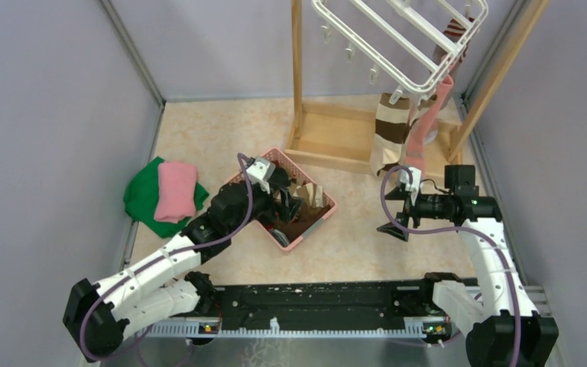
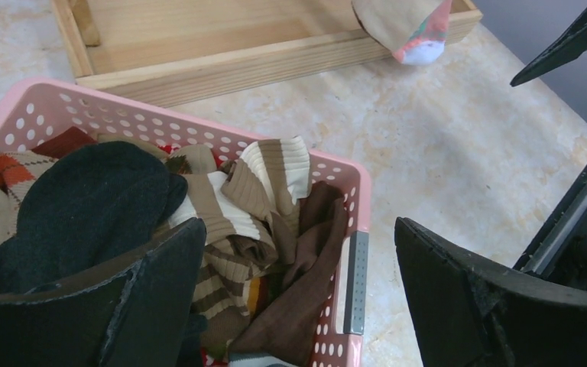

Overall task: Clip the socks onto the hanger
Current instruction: Pick up the sock from the bin.

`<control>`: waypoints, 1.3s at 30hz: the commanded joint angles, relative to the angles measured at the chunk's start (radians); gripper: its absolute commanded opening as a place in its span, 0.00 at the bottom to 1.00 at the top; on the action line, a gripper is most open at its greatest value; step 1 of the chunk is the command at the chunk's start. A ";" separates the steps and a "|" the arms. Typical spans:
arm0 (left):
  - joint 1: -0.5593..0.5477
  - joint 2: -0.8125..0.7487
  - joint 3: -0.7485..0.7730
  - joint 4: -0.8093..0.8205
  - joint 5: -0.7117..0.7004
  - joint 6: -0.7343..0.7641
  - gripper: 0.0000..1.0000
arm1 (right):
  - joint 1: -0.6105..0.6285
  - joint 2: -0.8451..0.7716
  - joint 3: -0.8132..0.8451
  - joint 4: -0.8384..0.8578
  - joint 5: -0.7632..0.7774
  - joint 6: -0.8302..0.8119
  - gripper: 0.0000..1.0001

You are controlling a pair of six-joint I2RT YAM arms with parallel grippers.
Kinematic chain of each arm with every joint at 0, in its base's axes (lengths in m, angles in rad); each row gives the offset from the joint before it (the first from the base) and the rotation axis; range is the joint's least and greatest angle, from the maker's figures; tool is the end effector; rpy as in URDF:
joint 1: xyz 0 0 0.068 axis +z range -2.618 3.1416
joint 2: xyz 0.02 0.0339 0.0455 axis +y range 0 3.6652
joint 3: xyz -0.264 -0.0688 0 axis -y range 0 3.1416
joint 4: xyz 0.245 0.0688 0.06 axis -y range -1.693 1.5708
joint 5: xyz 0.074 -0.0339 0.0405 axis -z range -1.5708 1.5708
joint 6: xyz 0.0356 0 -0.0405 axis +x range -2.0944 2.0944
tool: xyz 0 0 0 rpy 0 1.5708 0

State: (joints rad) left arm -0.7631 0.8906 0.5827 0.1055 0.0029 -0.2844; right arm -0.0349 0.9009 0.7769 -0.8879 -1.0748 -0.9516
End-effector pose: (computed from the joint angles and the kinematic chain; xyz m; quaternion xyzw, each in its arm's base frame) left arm 0.1539 -0.1473 0.2796 0.1846 0.7526 -0.3171 0.5468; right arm 0.1558 0.0259 0.2726 -0.4920 0.6780 0.3212 0.4417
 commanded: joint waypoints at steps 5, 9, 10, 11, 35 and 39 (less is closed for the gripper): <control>0.049 0.113 0.164 -0.113 -0.100 0.021 0.95 | -0.004 -0.008 0.024 -0.013 0.034 -0.003 0.99; 0.050 0.230 0.327 -0.245 -0.067 0.080 0.88 | -0.001 -0.002 0.039 -0.044 0.020 -0.018 0.99; 0.050 0.254 0.350 -0.256 -0.031 0.097 0.86 | 0.001 0.003 0.045 -0.048 0.022 -0.018 0.99; 0.049 0.275 0.365 -0.252 0.020 0.105 0.84 | 0.000 0.009 0.050 -0.049 0.028 -0.017 0.99; 0.110 0.816 0.663 -0.439 0.245 0.545 0.60 | 0.020 0.048 0.052 -0.051 0.076 -0.010 0.99; 0.113 0.824 0.670 -0.430 0.270 0.537 0.55 | 0.020 0.046 0.052 -0.051 0.078 -0.010 0.99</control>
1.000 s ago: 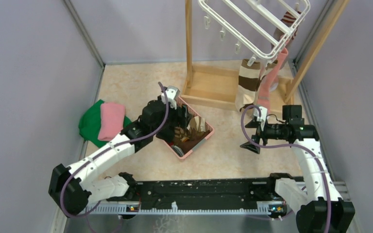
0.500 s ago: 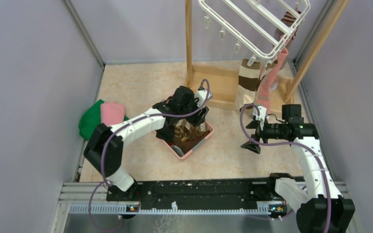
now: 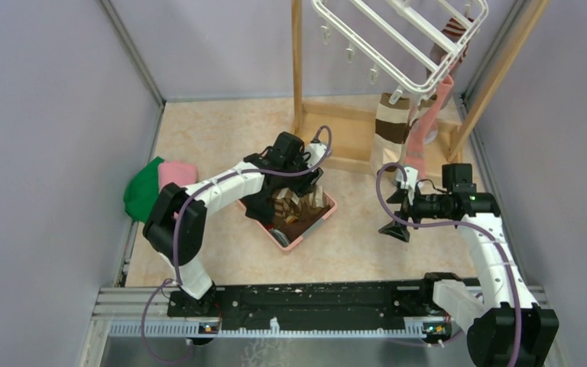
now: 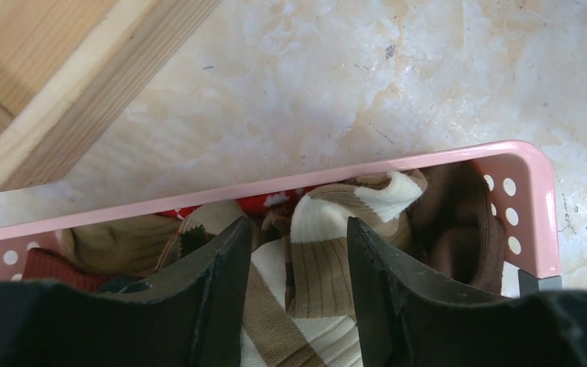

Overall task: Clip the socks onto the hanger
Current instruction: Pick up the sock from the bin.

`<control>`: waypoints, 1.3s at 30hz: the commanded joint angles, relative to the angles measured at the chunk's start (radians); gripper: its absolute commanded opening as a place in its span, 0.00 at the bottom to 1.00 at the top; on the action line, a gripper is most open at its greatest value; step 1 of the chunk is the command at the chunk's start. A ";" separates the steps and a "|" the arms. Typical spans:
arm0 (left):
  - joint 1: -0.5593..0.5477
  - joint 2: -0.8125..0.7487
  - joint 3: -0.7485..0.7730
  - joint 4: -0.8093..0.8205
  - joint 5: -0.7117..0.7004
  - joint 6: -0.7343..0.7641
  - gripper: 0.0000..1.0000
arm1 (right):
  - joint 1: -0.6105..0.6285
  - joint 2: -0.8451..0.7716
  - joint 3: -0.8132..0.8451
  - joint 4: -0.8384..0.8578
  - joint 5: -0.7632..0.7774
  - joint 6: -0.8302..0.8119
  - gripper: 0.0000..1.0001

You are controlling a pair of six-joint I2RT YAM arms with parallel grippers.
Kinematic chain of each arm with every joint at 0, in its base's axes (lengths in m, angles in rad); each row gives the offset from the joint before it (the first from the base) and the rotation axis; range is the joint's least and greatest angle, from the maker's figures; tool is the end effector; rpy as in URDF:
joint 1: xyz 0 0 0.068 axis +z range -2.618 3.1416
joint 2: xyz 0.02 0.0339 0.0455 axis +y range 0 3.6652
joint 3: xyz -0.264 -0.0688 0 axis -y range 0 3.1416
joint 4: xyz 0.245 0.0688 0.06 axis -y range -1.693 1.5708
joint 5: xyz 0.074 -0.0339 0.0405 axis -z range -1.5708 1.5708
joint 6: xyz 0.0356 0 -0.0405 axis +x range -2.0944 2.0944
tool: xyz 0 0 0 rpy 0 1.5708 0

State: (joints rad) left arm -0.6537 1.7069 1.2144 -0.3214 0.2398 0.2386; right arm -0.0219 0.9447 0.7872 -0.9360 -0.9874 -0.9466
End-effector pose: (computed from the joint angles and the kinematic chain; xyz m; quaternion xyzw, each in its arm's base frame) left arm 0.2923 -0.2345 0.2331 0.4380 0.8132 -0.1844 0.3360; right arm 0.1603 0.0262 0.2651 -0.4819 0.7158 0.3106 0.3986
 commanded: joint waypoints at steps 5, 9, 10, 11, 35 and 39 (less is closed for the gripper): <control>0.004 -0.001 0.040 -0.002 0.076 0.000 0.33 | 0.007 -0.007 0.043 -0.001 -0.005 -0.012 0.99; 0.004 -0.029 0.027 0.016 0.120 -0.016 0.09 | 0.007 -0.012 0.043 -0.002 -0.008 -0.011 0.99; 0.005 -0.036 0.022 0.020 0.117 -0.019 0.02 | 0.007 -0.015 0.044 -0.003 -0.009 -0.011 0.99; 0.004 -0.046 0.019 0.023 0.109 -0.023 0.00 | 0.007 -0.016 0.044 -0.004 -0.011 -0.011 0.99; 0.003 -0.526 -0.277 0.507 0.354 -0.196 0.00 | 0.016 -0.006 0.071 -0.203 -0.261 -0.413 0.98; 0.003 -0.527 -0.288 0.552 0.402 -0.235 0.00 | 0.049 0.032 0.172 -0.186 -0.270 -0.436 0.98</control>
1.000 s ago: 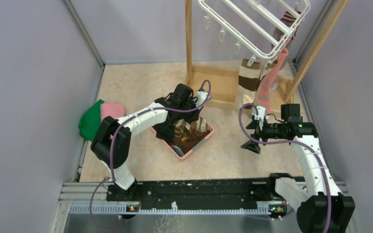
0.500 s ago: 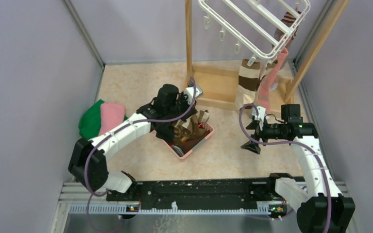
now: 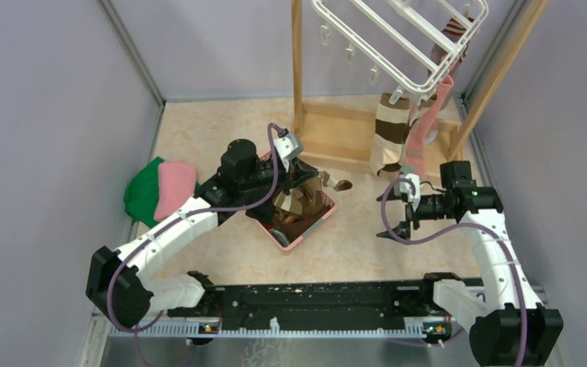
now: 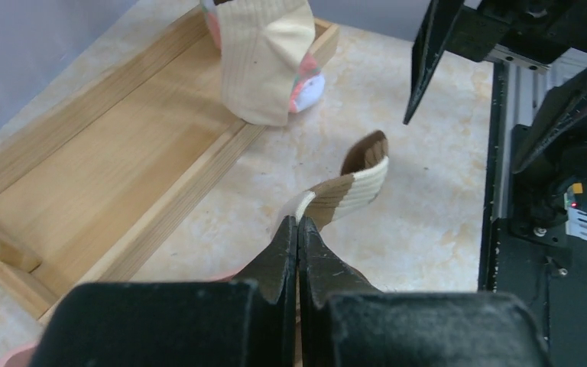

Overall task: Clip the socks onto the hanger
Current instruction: Pick up the sock from the bin.

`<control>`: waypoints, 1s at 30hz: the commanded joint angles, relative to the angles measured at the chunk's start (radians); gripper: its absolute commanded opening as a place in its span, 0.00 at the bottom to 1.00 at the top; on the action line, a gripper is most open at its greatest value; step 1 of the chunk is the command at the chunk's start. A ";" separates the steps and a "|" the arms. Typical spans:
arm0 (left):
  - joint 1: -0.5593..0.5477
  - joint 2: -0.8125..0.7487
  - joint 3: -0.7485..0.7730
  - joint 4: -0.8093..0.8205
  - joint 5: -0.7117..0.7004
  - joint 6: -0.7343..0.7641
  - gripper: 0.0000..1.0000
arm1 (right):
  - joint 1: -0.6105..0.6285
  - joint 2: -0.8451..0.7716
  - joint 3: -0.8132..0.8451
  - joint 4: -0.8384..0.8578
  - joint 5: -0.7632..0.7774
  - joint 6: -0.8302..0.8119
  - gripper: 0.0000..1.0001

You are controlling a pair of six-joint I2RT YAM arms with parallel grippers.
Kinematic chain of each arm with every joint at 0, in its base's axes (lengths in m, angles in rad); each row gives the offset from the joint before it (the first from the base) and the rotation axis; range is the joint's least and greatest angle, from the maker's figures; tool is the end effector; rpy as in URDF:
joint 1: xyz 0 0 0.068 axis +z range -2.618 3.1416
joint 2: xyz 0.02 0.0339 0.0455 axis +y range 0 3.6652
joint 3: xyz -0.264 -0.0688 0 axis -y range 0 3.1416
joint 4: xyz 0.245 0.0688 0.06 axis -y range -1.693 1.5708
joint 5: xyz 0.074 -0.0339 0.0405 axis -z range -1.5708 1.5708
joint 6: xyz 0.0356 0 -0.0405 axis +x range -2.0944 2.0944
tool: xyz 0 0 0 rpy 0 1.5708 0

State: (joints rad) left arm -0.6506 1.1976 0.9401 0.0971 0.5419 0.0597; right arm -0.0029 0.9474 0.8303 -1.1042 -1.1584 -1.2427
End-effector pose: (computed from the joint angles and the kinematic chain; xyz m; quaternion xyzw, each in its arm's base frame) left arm 0.2110 -0.1837 0.3383 0.4178 0.6276 -0.3768 0.5381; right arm 0.1465 0.0322 0.2759 -0.5563 0.6155 0.3529 0.4326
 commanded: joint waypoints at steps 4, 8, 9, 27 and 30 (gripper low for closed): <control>0.002 -0.016 -0.033 0.178 0.121 -0.081 0.00 | 0.053 0.071 0.251 0.068 -0.106 -0.043 0.98; -0.001 0.008 -0.035 0.240 0.164 -0.134 0.00 | 0.143 0.100 0.302 0.234 -0.041 0.161 0.98; 0.000 0.017 -0.034 0.257 0.169 -0.147 0.00 | 0.197 0.105 0.302 0.279 -0.001 0.235 0.98; 0.001 0.087 -0.059 0.345 0.119 -0.228 0.00 | 0.456 0.154 0.238 0.657 0.326 0.675 0.00; 0.009 0.084 -0.075 0.340 0.029 -0.258 0.02 | 0.450 0.166 0.315 0.601 0.334 0.702 0.00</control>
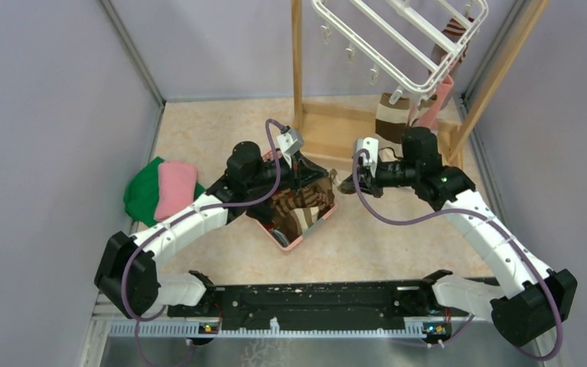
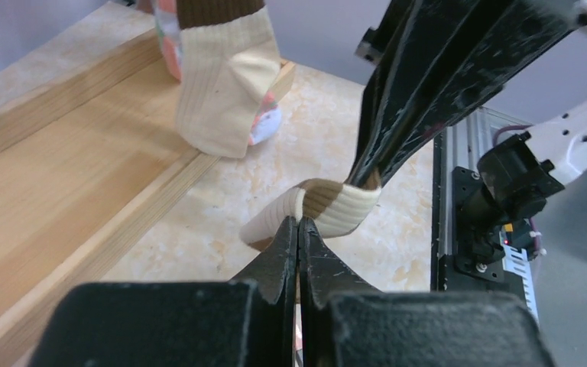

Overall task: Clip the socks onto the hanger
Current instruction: Pick up the sock from the bin.

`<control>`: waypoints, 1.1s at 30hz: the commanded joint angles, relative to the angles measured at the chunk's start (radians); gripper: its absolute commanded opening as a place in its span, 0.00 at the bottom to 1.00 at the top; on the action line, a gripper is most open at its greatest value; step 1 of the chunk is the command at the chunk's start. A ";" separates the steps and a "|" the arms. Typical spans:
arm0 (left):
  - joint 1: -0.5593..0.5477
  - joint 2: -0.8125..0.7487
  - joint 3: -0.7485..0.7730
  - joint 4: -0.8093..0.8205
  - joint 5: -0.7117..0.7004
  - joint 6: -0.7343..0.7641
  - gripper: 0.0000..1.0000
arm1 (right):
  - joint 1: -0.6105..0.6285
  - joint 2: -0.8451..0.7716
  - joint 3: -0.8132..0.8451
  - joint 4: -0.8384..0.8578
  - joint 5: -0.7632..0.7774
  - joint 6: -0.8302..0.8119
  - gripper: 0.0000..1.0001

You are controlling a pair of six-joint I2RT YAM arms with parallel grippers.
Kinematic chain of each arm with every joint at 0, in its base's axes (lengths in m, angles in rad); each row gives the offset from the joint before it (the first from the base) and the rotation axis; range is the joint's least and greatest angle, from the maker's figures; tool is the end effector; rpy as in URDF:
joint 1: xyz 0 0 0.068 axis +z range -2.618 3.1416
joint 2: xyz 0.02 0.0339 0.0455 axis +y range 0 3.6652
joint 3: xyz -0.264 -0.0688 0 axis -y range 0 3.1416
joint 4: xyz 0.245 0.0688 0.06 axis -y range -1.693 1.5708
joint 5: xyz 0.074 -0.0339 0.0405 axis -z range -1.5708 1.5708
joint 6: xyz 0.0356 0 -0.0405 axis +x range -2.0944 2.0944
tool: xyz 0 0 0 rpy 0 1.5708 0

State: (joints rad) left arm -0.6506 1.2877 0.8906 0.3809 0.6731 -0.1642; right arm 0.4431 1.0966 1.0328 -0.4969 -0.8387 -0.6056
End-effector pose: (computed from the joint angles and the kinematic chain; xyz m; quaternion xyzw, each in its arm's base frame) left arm 0.2231 -0.1977 0.3259 0.3868 0.5972 -0.4784 0.5146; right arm 0.1970 0.1228 0.3406 -0.5707 0.5933 0.3193 0.4694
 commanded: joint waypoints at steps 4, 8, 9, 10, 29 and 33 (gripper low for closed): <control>0.049 -0.040 -0.069 0.086 -0.119 -0.122 0.34 | -0.005 0.078 0.339 -0.194 -0.026 0.055 0.00; 0.139 -0.115 -0.192 0.254 -0.039 -0.285 0.64 | -0.005 0.116 0.518 -0.301 0.040 0.063 0.00; 0.164 -0.133 -0.231 0.303 -0.014 -0.328 0.68 | -0.004 0.122 0.548 -0.317 0.060 0.070 0.00; 0.187 -0.148 -0.276 0.351 0.013 -0.366 0.71 | -0.004 0.125 0.581 -0.332 0.071 0.072 0.00; 0.019 -0.023 -0.321 0.638 0.141 -0.433 0.92 | -0.010 0.107 0.674 -0.366 0.102 0.099 0.00; -0.046 -0.027 -0.266 0.399 -0.032 -0.283 0.88 | -0.019 0.097 0.657 -0.356 0.091 0.105 0.00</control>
State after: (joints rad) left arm -0.6506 1.2629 0.5507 0.9596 0.8070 -0.6182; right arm 0.4343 1.2194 1.6993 -0.8833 -0.7345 -0.5194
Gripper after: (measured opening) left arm 0.906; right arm 0.010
